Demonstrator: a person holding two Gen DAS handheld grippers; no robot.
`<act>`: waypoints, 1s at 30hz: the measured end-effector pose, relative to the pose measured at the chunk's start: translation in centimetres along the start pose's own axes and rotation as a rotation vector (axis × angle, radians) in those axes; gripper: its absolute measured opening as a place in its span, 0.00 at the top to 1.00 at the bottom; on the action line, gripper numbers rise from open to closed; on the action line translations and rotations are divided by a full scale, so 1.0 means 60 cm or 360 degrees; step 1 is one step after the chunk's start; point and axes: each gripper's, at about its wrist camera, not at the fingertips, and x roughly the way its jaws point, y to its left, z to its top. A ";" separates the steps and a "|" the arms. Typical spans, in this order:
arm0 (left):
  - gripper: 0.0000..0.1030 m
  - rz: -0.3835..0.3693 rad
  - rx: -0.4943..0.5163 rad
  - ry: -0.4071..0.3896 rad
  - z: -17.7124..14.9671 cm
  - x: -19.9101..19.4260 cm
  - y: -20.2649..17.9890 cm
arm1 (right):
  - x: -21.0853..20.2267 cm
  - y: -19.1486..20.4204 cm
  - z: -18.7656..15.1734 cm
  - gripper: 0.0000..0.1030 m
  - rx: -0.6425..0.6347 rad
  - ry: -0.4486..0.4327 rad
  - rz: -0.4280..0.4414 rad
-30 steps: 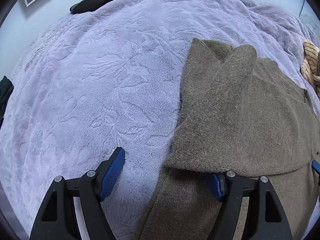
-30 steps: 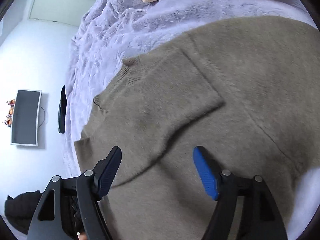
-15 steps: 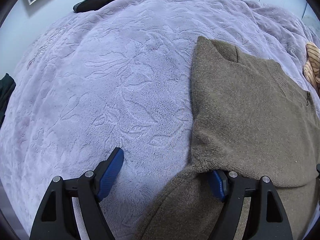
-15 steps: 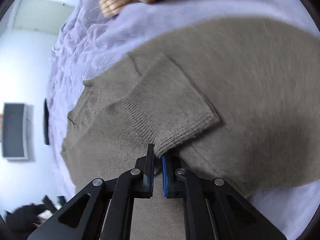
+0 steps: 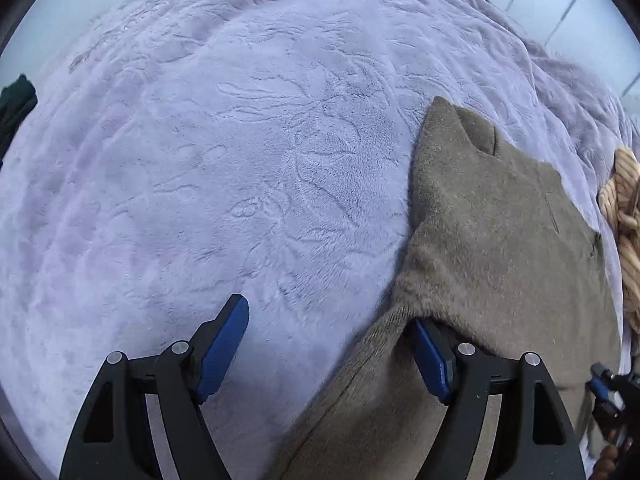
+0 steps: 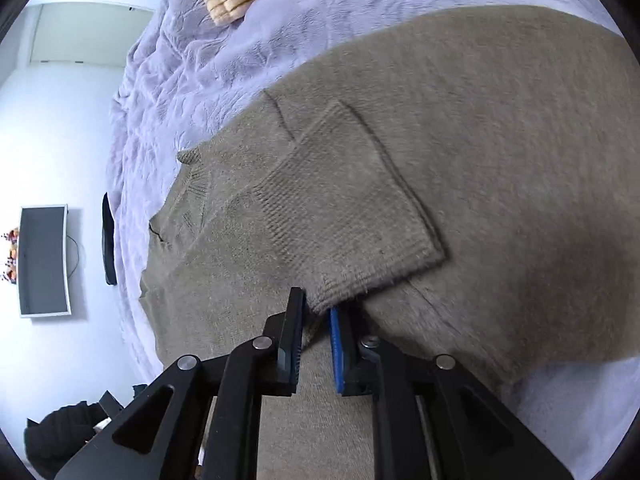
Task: Fold small clothes
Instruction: 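Grasp the folded cuff with the right tool, straighten it, release, then grasp the cuff of the other sleeve with the right tool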
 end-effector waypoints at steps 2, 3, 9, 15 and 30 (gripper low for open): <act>0.23 0.0014 0.0069 -0.0006 -0.009 -0.019 0.000 | -0.014 -0.002 -0.008 0.61 -0.0033 0.0005 -0.0008; 0.23 0.0025 0.0107 -0.0016 -0.016 -0.030 -0.003 | -0.019 -0.002 -0.011 0.57 -0.0045 0.0008 -0.0005; 0.23 0.0104 0.0345 -0.0057 -0.032 -0.056 -0.030 | -0.043 -0.005 -0.044 0.49 -0.0060 0.0031 -0.0001; 0.23 0.0168 0.0655 -0.0127 -0.043 -0.042 -0.085 | -0.045 0.009 -0.081 0.49 -0.0115 0.0090 -0.0006; 0.84 -0.0116 0.0405 -0.0085 -0.010 -0.005 -0.061 | -0.035 0.053 -0.121 0.50 -0.0224 0.0163 0.0052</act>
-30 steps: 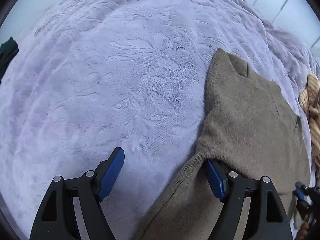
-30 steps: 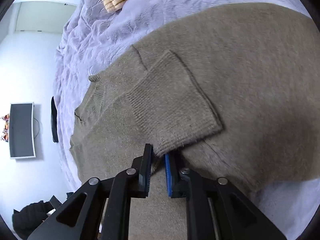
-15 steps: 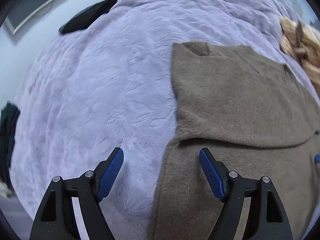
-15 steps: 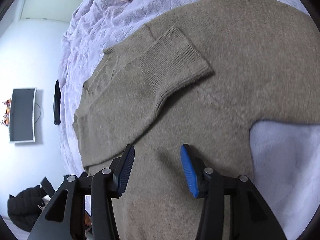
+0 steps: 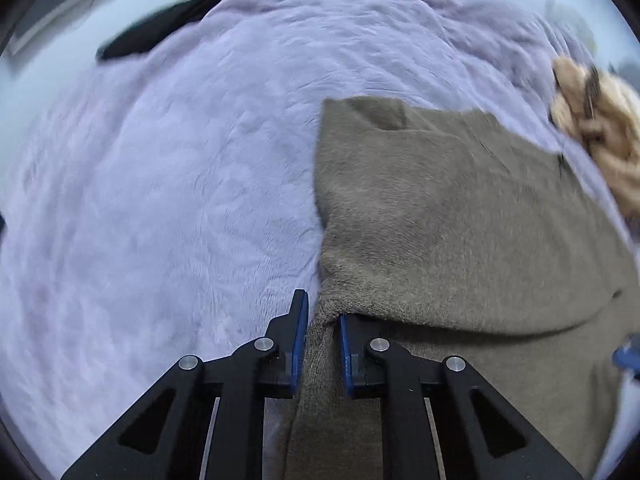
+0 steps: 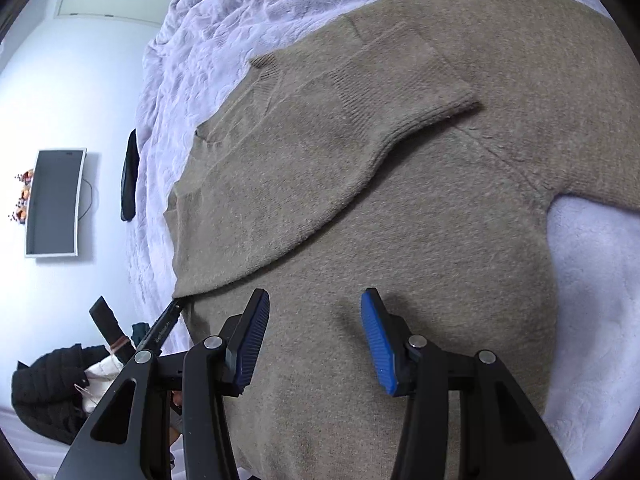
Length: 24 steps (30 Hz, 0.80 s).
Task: Fold small clothes
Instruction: 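Grasp the cuff of the other sleeve with the right tool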
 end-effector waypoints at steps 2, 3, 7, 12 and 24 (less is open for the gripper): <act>0.84 -0.0097 -0.0163 0.0036 -0.009 0.013 0.027 | 0.006 0.005 -0.001 0.50 -0.0025 0.0012 -0.0015; 0.84 -0.0135 -0.0214 0.0035 -0.013 0.016 0.035 | 0.010 0.003 0.000 0.50 -0.0025 0.0023 -0.0023; 0.81 -0.0164 -0.0243 0.0079 -0.014 0.008 0.040 | 0.018 0.000 0.000 0.50 -0.0004 0.0045 -0.0038; 0.81 -0.0067 -0.0141 0.0162 -0.021 -0.017 0.030 | 0.017 -0.002 -0.002 0.50 0.0006 0.0056 -0.0040; 0.22 -0.0043 0.0068 0.0239 -0.055 -0.076 -0.060 | -0.015 -0.023 -0.029 0.45 0.0081 0.0034 -0.0011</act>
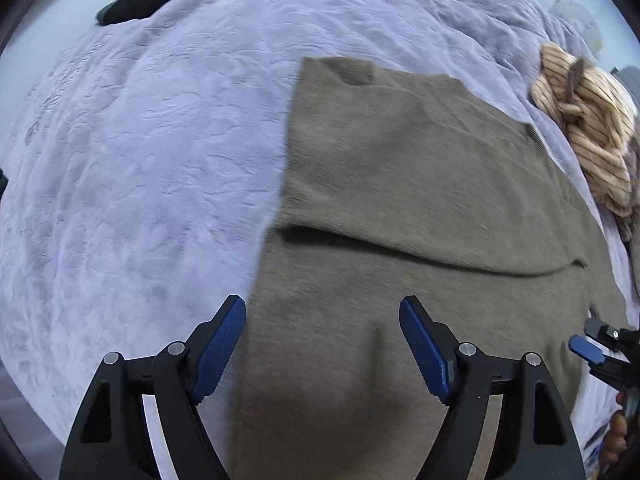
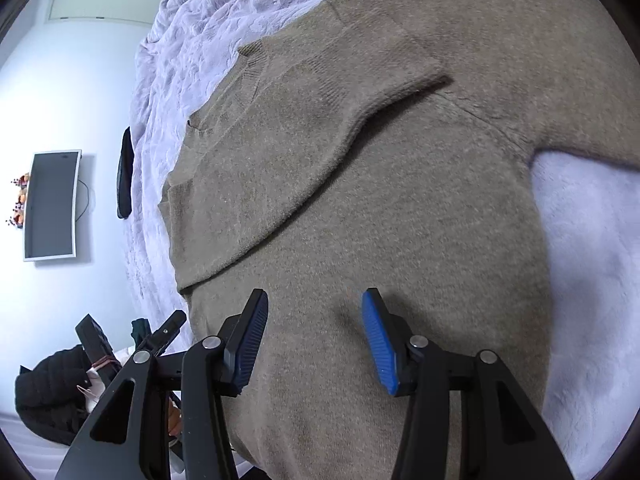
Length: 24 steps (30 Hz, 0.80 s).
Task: Fold small clothes
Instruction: 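Grasp the cuff of the other sleeve with the right tool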
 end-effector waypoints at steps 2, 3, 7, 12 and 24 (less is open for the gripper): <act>0.22 -0.0006 0.0083 0.0018 -0.003 -0.002 -0.031 | -0.008 -0.009 -0.006 0.42 0.0025 -0.0009 -0.0002; 0.22 -0.0007 0.0131 0.0025 -0.006 -0.002 -0.050 | -0.014 -0.015 -0.009 0.42 0.0039 -0.0016 -0.0003; 0.22 -0.0014 0.0273 0.0066 -0.017 0.003 -0.118 | -0.041 -0.047 -0.017 0.41 0.0097 -0.0059 -0.0021; 0.22 -0.0076 0.0347 0.0168 -0.028 0.027 -0.187 | -0.084 -0.105 -0.021 0.41 0.0204 -0.0137 -0.0044; 0.22 -0.0216 0.0532 0.0199 -0.030 0.049 -0.356 | -0.269 -0.336 0.012 0.41 0.0721 -0.0710 -0.0141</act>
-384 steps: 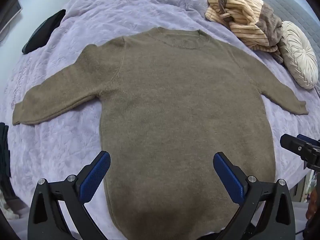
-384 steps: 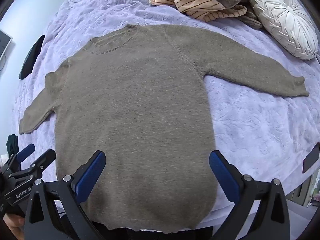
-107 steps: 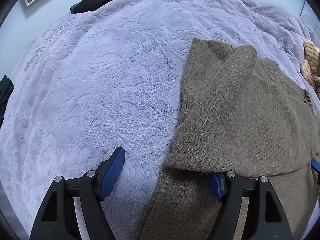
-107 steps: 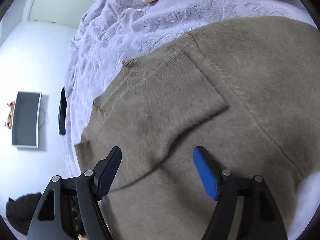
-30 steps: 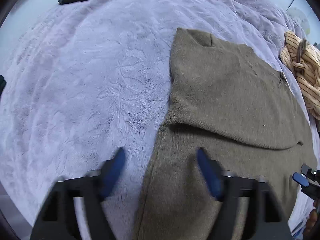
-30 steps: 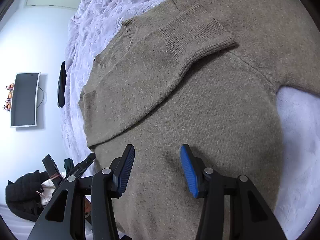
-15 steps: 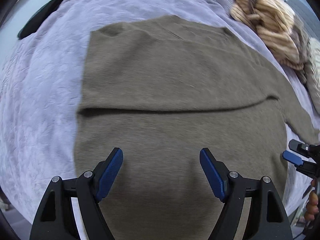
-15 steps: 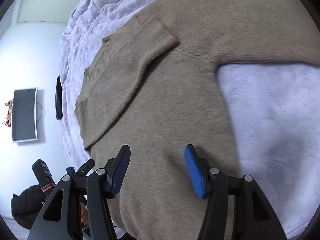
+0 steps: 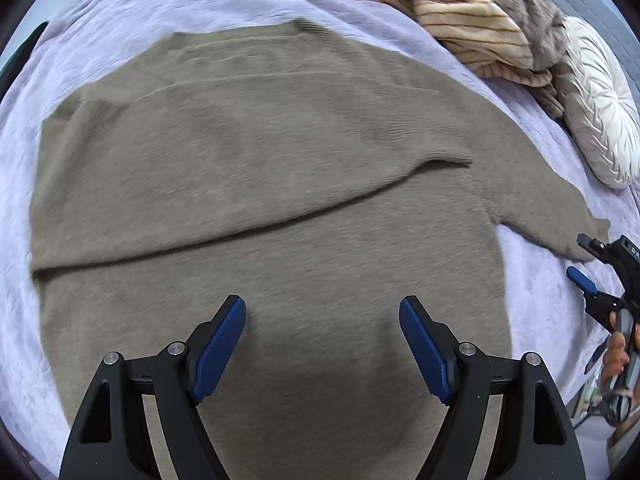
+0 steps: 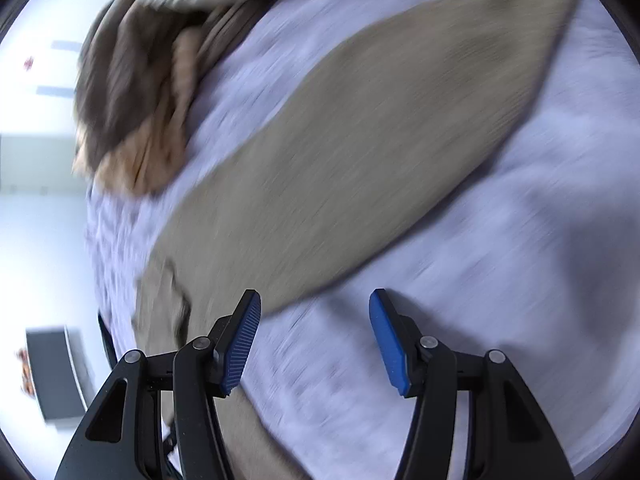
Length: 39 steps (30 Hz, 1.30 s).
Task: Fold small clothes
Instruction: 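Grasp the cuff of the other sleeve with the right tool, then fold the held sleeve across the sweater body and open the right tool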
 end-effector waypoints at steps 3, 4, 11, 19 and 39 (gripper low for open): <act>0.22 -0.0019 0.0046 0.0014 0.009 0.013 -0.032 | -0.020 -0.047 0.037 0.41 0.0154 -0.0107 0.0015; 0.22 -0.0027 0.0059 0.0024 0.012 0.017 -0.042 | -0.023 -0.057 0.044 0.41 0.0200 -0.0130 0.0037; 0.22 -0.0053 0.0098 0.0012 0.029 0.032 -0.095 | -0.018 -0.088 0.078 0.41 0.0426 -0.0230 0.0272; 0.22 -0.0064 0.0129 -0.0144 0.095 0.059 -0.167 | -0.012 -0.053 0.104 0.89 0.0405 -0.0160 0.0541; 0.19 -0.0106 0.0253 -0.0168 0.078 0.086 -0.182 | -0.031 0.296 0.047 0.90 -0.0507 0.0013 0.0832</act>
